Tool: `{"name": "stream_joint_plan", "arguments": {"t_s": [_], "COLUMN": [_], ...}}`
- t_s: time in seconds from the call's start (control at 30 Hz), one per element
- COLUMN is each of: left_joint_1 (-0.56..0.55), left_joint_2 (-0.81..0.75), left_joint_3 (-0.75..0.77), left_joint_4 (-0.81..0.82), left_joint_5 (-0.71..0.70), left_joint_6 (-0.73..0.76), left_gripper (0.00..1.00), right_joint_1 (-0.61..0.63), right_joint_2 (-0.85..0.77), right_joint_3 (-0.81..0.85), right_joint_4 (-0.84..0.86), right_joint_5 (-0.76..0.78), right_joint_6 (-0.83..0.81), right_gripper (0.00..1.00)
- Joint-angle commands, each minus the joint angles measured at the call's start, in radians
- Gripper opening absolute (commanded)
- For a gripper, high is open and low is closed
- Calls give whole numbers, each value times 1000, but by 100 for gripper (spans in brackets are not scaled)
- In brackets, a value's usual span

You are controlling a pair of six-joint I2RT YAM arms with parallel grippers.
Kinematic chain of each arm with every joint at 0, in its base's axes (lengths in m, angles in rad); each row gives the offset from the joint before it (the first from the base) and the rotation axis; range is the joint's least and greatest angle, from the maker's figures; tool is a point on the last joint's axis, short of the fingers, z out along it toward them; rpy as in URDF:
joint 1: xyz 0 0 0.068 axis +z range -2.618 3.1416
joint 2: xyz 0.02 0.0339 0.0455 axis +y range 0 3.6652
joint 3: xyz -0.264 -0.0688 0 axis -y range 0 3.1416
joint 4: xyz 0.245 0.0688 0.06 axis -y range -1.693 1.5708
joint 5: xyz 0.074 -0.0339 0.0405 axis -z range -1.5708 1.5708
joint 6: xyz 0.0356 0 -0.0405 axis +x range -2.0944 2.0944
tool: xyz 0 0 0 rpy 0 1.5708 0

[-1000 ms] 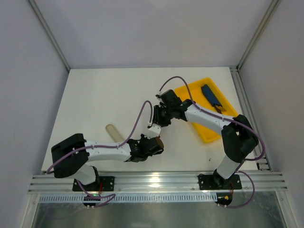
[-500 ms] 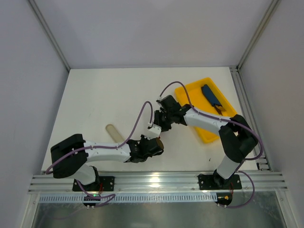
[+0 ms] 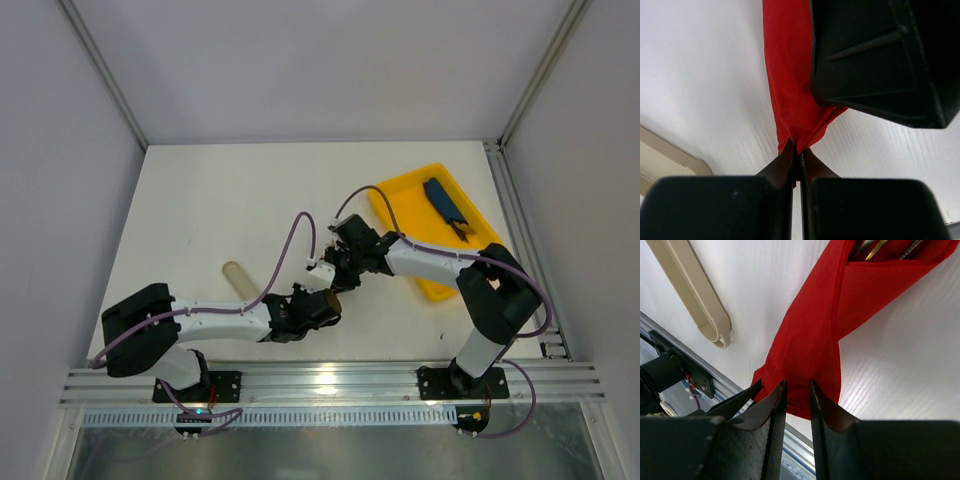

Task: Place the utensils on the paper napkin and roll it up
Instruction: Pick up the utensils from the center of the board.

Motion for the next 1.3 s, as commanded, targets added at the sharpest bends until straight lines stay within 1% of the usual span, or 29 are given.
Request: {"name": "stream_joint_plan", "arguments": {"t_s": [0.0, 0.2, 0.43, 0.63, 0.9, 1.0, 1.1, 1.13, 1.23, 1.27], "left_joint_1": [4, 4, 4, 3, 4, 3, 4, 4, 4, 4], "left_joint_2": [-33, -36, -57, -85, -73, -73, -71, -71, -66, -65], "left_joint_3": [-1, -9, -15, -30, -29, -29, -29, -29, -29, -27], "left_joint_4": [48, 46, 37, 40, 52, 54, 51, 51, 57, 59], "left_joint_5": [-44, -45, -44, -47, -39, -42, -42, -41, -39, -39], "left_joint_6": [-16, -19, -18, -24, -22, -19, -15, -13, -8, -7], "left_gripper": [0, 0, 0, 0, 0, 0, 0, 0, 0, 0], "right_joint_1": [8, 9, 6, -3, -16, -30, -56, -66, -70, -73], "right_joint_2": [-53, -65, -42, -44, -30, -42, -45, -45, -39, -42], "right_joint_3": [-14, -27, 12, 30, 62, 65, 79, 96, 149, 156], "right_joint_4": [43, 59, 33, 34, 23, 17, -18, -53, -148, -161], "right_joint_5": [-6, -6, 18, 5, 0, 8, 18, 27, 72, 83], "right_joint_6": [22, 25, -2, -13, -5, -1, 5, 10, 19, 24], "right_gripper": [28, 28, 29, 33, 34, 40, 43, 45, 60, 63]}}
